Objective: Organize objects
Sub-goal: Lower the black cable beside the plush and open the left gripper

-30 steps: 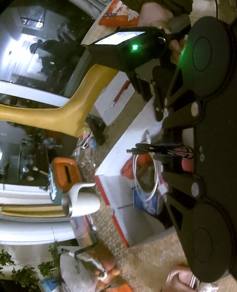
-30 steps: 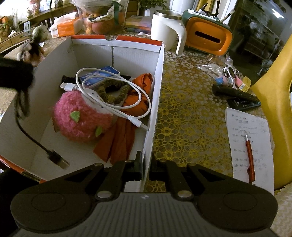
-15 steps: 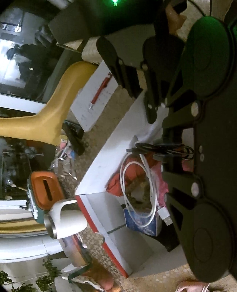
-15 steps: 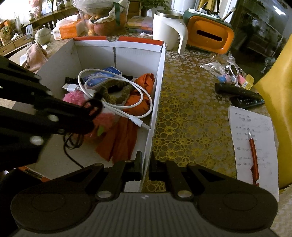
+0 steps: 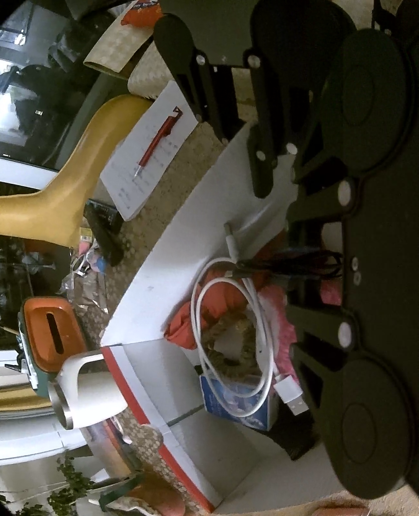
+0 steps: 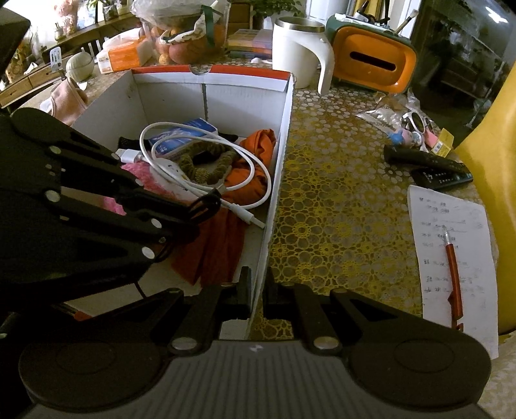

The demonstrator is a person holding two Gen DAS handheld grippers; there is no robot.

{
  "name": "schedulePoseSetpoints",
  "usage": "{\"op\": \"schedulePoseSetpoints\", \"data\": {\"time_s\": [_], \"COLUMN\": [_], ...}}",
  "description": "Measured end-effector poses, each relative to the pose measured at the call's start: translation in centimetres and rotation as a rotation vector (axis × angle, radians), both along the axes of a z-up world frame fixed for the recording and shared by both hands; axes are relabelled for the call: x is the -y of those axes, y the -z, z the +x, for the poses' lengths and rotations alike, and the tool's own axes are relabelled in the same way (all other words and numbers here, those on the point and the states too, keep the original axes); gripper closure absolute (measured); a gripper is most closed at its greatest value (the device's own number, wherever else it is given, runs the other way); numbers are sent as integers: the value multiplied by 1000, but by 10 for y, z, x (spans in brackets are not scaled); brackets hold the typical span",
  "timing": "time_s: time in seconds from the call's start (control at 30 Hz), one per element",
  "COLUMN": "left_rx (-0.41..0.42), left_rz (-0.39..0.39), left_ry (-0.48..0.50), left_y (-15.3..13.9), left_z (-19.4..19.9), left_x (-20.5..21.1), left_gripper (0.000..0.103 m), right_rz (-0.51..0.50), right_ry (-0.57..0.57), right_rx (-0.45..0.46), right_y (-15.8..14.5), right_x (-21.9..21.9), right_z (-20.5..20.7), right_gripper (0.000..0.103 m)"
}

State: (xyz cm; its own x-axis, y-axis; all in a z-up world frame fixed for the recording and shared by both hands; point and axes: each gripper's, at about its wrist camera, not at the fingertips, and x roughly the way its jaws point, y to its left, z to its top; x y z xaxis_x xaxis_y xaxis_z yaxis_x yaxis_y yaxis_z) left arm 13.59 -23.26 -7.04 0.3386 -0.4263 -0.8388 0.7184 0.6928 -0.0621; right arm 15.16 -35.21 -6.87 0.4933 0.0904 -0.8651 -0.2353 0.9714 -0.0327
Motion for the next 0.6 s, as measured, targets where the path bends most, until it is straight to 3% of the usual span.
{"op": "schedulePoseSetpoints", "data": {"time_s": [0.6], "left_rx": [2], "left_rz": [-70], "left_ry": [-22], "left_y": [-14], "left_z": [-11], "left_x": [-22], "left_gripper": [75], "right_rz": [-25], "right_ry": [6], "right_rx": [0], "right_y": [-1], "right_x": [-5], "right_z": [-1], "right_gripper": [97]}}
